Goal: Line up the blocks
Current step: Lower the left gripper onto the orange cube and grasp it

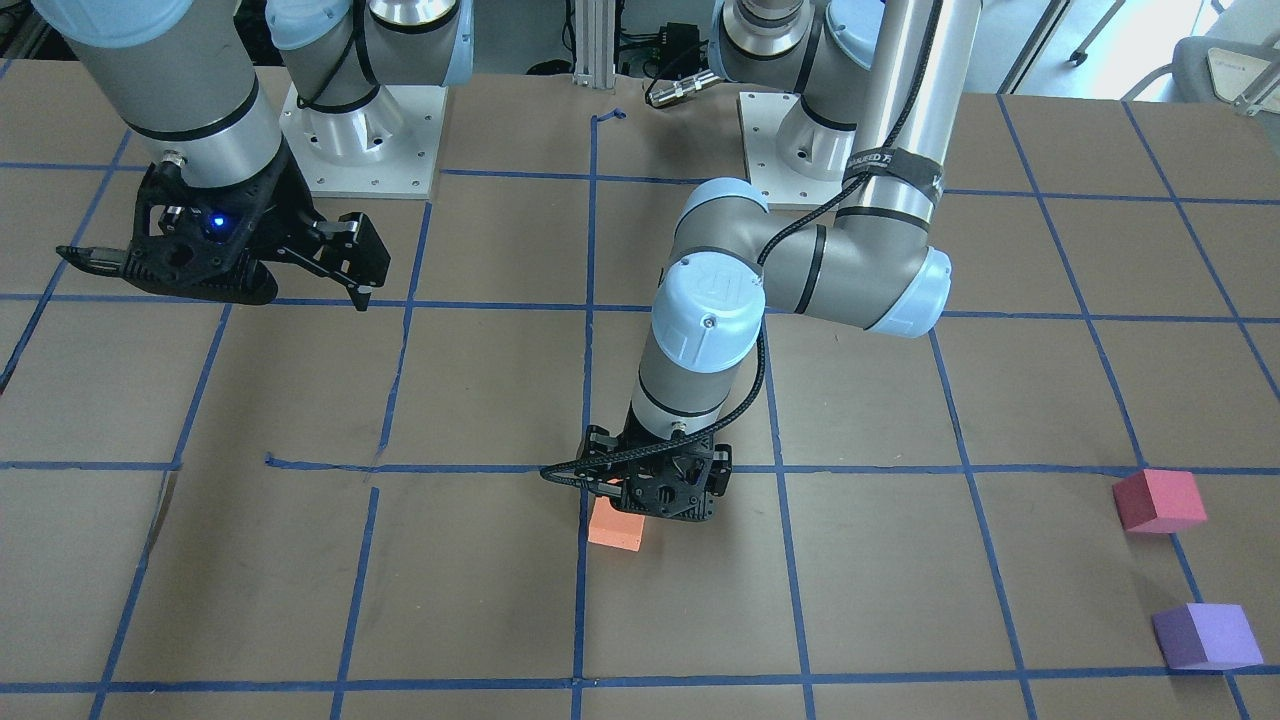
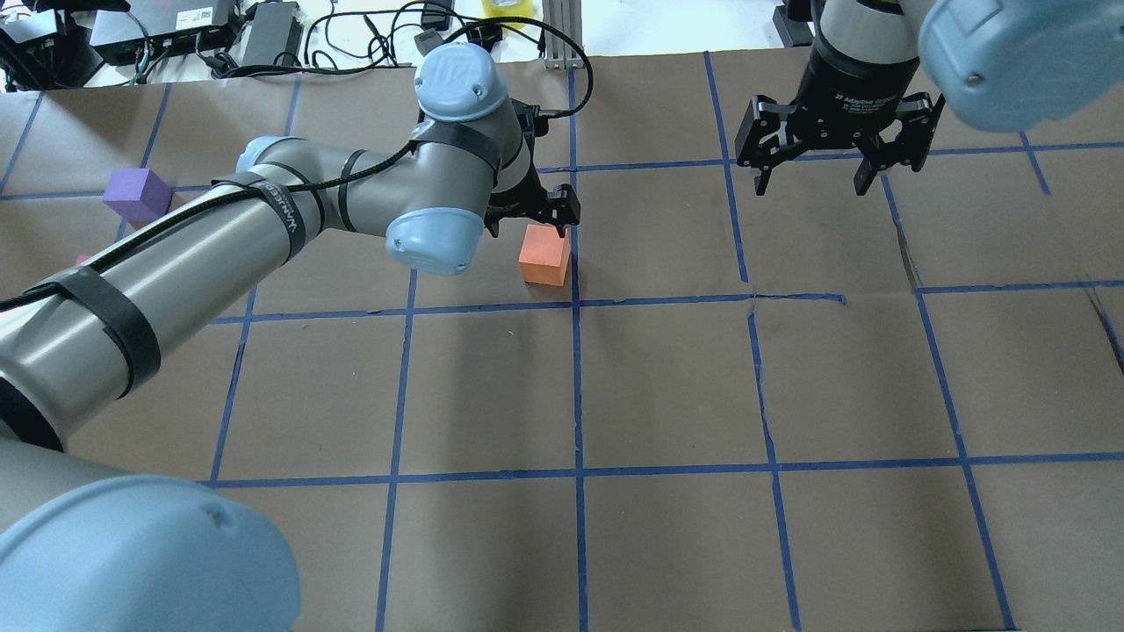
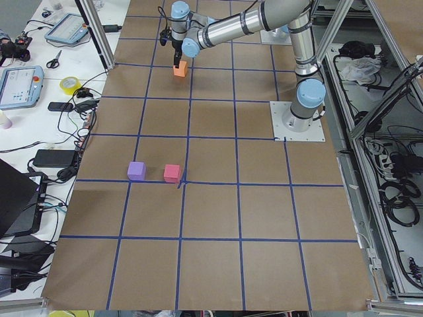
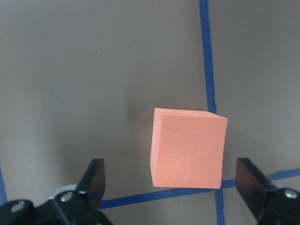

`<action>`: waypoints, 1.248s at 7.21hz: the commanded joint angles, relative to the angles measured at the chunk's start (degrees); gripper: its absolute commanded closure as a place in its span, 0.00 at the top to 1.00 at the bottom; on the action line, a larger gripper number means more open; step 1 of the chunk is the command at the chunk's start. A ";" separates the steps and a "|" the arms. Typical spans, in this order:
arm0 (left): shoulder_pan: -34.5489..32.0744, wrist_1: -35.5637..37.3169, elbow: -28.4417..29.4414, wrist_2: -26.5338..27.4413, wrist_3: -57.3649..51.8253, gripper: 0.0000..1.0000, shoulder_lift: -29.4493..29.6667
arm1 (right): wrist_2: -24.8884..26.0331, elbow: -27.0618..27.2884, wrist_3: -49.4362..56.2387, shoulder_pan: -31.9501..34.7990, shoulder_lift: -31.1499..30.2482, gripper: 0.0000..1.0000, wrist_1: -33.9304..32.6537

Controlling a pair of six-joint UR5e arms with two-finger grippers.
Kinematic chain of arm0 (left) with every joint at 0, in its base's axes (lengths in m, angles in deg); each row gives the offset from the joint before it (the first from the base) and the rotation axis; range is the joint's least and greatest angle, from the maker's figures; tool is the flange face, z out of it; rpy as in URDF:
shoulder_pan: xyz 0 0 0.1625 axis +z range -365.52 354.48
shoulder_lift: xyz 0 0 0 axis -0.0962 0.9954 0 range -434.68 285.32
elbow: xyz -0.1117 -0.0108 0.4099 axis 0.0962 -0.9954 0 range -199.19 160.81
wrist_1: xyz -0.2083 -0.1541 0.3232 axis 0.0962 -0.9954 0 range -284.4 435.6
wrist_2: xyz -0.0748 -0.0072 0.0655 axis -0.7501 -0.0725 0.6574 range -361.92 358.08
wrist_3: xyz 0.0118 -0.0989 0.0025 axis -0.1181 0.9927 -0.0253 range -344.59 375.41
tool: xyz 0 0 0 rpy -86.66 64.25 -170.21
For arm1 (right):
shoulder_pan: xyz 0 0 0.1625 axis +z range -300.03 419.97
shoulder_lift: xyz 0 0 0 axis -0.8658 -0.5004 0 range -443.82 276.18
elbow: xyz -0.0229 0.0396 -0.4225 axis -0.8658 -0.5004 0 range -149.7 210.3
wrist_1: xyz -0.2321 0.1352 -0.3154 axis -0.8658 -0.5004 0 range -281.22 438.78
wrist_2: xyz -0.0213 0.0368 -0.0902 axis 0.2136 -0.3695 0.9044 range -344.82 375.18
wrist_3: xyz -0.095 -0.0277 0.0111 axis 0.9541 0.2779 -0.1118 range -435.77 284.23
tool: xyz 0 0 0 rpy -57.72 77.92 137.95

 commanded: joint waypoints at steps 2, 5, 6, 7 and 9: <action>-0.92 1.34 1.07 0.42 -2.60 1.00 3.38 | -1.70 1.18 1.81 -1.36 -1.23 0.99 -1.43; -0.92 1.34 1.25 0.69 -3.95 1.00 5.05 | -1.61 3.39 1.19 -1.10 -2.91 1.00 -3.21; -0.92 1.25 1.77 1.91 -4.03 1.00 5.66 | -1.27 3.39 1.54 -1.01 -3.26 1.00 -3.21; -0.92 1.25 2.04 1.92 -4.04 1.00 6.10 | -1.26 3.47 1.63 -1.01 -3.26 1.00 -3.12; -0.92 1.42 2.04 2.18 -3.86 0.96 6.28 | -1.35 3.47 1.28 -0.92 -3.35 1.00 -3.12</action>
